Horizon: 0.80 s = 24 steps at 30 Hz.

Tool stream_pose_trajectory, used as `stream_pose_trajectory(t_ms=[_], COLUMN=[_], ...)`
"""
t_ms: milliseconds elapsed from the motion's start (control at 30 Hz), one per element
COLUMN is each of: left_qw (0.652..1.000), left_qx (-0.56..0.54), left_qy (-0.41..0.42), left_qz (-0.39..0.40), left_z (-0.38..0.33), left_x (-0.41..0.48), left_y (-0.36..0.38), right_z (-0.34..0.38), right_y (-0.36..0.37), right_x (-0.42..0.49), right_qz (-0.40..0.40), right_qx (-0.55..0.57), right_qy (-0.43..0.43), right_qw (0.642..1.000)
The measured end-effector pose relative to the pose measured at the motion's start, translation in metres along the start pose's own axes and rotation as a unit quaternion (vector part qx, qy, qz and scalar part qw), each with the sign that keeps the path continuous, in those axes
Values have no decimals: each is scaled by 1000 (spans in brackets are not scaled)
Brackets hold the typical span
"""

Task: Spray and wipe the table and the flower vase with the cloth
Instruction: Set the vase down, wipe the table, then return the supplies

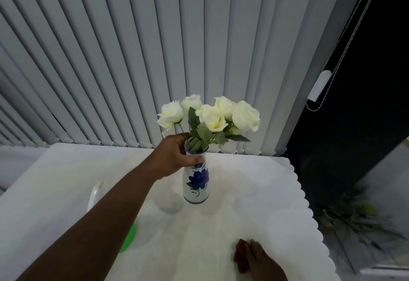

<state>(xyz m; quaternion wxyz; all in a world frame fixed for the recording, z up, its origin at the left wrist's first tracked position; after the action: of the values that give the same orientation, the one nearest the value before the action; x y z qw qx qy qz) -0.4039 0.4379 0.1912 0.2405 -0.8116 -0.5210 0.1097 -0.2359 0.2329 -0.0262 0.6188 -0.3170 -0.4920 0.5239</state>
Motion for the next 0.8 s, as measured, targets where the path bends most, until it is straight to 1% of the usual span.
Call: stream_pose_trajectory(t_ms=[33,67,100,133,167,200,233,267,300,333,367,400,433,500,533,600,700,800], left_qw=[1000,1000,1000,999,999,999,998,998,998,998,998,997,996,995,995,996,996,994], left_qx=[3,-2,-9,-19,-30,-37,-37,-31,-26,-26,-30,-36,-45,-55,-53,-41,-33,-61], left_qy=[-6,-11,-16,-24,-32,-37,-41,-43,-45,-46,-52,-60,-66,-76,-77,-76,-75,-88], left_qz=[-5,-11,-16,-18,-17,-15,-14,-17,-22,-28,-33,-37,-38,-34,-32,-26,-15,-11], left_z=[8,15,23,32,41,49,56,63,69,76,85,93,98,111,117,127,142,157], left_x=[3,7,11,15,20,24,29,34,40,46,53,58,62,73,79,88,98,106], left_y=[0,0,-1,-1,0,1,2,3,4,5,6,8,11,17,20,24,30,33], right_z=[5,8,10,12,8,-1,-4,-10,-18,-21,-22,-18,-13,-3,-1,-3,-5,-6], right_y=[-3,-8,-8,-10,-5,8,15,13,19,24,32,33,30,36,43,56,72,82], right_x=[-7,-6,-9,-2,5,17,30,46,64,85,110,138,164,207,222,240,255,265], right_qz=[-40,-90,-130,-142,-89,-5,59,63,87,104,111,106,98,99,109,127,146,137], right_qx=[-92,-161,-190,-143,-89,-27,16,48,93,155,222,256,267,267,276,284,267,271], right_qy=[-36,-64,-74,-49,-3,32,67,124,191,240,268,265,252,224,222,229,197,176], right_qw=[994,981,970,978,992,999,996,989,973,953,931,924,925,932,929,923,932,936])
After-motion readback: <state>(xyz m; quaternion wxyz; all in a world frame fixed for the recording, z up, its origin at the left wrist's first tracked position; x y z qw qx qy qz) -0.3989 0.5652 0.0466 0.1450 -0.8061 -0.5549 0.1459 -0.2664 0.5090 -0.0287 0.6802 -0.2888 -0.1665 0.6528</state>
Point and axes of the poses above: each hand's wrist, its own x-axis towards the middle knuckle, its own y-axis out of the palm, z = x × y, the point moved 10 cm from there along x, towards the middle knuckle, and after that the axes turned 5 degrees about -z, right-handed, at the moved point
